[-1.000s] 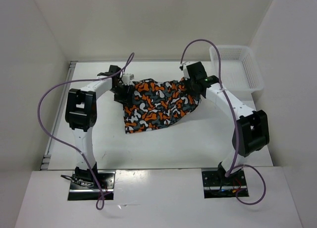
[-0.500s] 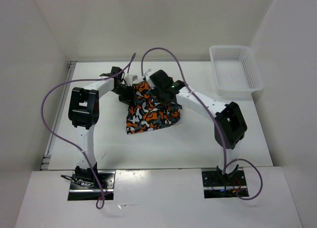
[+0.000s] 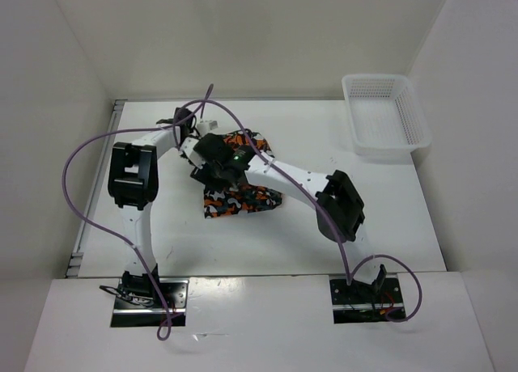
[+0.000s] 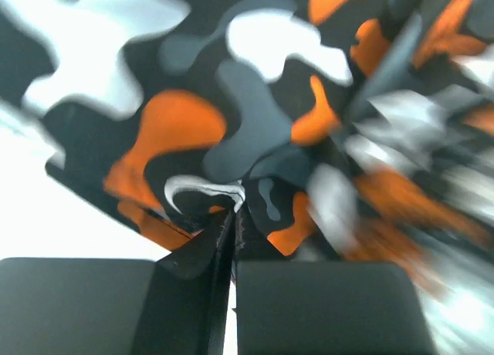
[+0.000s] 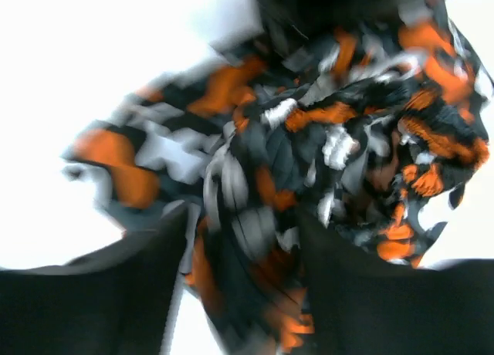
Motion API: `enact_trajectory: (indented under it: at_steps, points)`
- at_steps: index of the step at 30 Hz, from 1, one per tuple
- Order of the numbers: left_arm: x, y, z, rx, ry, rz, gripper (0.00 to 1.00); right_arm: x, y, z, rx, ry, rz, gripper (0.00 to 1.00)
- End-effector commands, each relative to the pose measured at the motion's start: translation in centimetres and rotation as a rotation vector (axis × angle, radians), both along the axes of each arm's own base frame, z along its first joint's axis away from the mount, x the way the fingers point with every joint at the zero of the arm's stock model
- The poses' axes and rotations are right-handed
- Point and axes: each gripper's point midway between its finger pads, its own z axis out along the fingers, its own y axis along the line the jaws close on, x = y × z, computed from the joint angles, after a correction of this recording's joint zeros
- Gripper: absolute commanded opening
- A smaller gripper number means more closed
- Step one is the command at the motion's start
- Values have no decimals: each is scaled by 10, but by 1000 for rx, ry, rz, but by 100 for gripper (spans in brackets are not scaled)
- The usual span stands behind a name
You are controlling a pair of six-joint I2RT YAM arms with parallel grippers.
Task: Fold and stack the shorts
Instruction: Fold the shorts
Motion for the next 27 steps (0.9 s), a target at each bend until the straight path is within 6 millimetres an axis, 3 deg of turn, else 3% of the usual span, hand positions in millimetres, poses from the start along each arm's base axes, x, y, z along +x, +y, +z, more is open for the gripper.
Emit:
enact_trajectory:
  at_steps: [1,4,7,10,11,12,13,15,17,18,19,21,24,25,27]
  points:
    - [-3,24,-23,90,31,38,5,-21,36,49,154,29,106,70]
    - [-1,32,-25,115,29,55,7,-22,37,62,182,18,116,84]
    - [1,39,-23,133,19,70,12,-28,41,80,229,23,149,86]
    - [4,51,-13,140,5,97,27,-32,36,91,241,13,150,84]
    - [6,56,-9,139,-5,110,31,-29,27,90,220,-14,131,80]
    - [10,61,3,137,-32,122,44,-28,22,88,209,-27,114,67]
    - [9,62,9,145,-38,126,48,-28,15,77,179,-34,107,60]
    - [17,69,32,158,-98,146,55,-23,-1,78,168,-49,75,42]
    - [20,73,48,174,-133,155,62,-20,-22,61,130,-23,44,35]
    - [19,73,61,172,-156,157,63,-23,-26,67,144,-34,45,32]
    - [25,73,75,168,-194,161,66,-22,-36,54,120,-26,38,31]
    - [29,71,98,156,-242,161,68,-20,-46,47,100,-39,37,31]
    - [33,53,136,72,-318,121,68,-20,-60,33,76,-67,40,35]
    - [30,32,148,13,-334,71,68,-21,-62,21,70,-62,40,35]
    - [21,13,158,-39,-329,22,66,-9,-78,16,77,-62,0,36]
